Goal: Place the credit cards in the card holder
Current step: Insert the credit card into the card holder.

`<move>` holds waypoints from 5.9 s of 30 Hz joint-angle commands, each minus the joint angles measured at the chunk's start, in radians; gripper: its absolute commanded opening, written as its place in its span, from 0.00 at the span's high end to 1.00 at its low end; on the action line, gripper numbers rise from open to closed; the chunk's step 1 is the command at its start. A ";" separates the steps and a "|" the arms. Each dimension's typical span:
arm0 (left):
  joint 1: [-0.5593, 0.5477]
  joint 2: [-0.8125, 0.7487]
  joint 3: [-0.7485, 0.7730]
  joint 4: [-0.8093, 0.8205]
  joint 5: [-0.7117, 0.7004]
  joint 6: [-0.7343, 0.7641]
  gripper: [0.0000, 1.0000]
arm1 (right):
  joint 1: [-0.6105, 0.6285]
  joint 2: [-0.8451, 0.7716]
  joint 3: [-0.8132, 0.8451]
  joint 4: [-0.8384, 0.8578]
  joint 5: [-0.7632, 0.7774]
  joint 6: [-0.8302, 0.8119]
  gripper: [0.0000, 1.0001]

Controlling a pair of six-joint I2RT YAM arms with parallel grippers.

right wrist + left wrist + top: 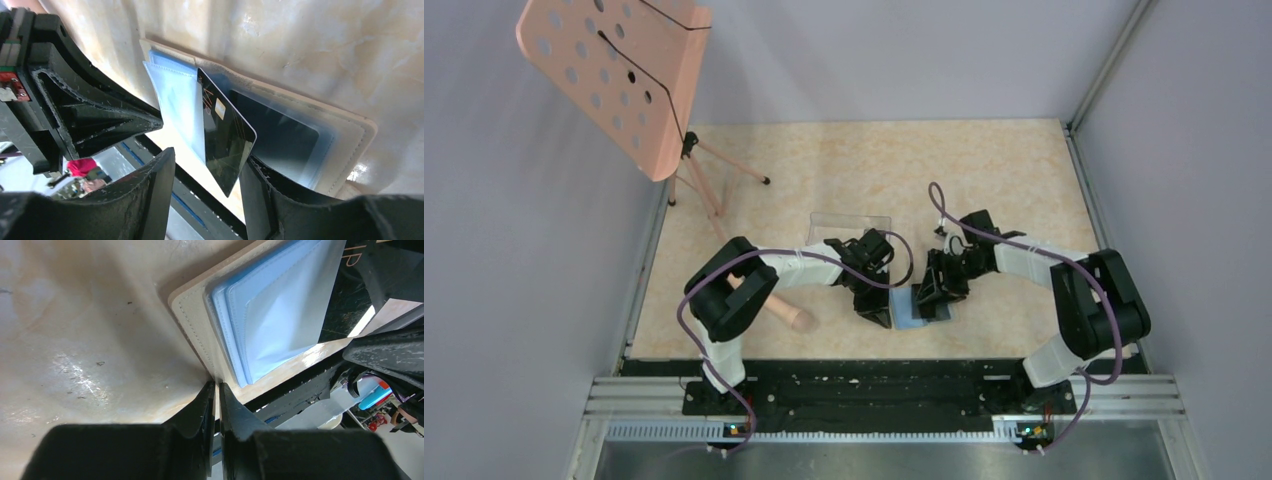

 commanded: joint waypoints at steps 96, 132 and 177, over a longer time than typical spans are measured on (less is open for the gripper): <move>-0.006 0.103 0.054 -0.033 -0.067 0.062 0.89 | 0.033 -0.153 -0.005 -0.130 0.338 0.036 0.42; -0.007 0.049 0.079 -0.110 -0.146 0.078 0.91 | 0.204 -0.005 -0.010 0.149 0.051 0.245 0.99; 0.047 -0.047 0.012 0.053 -0.075 -0.003 0.60 | 0.214 -0.005 -0.032 0.094 0.140 0.222 0.99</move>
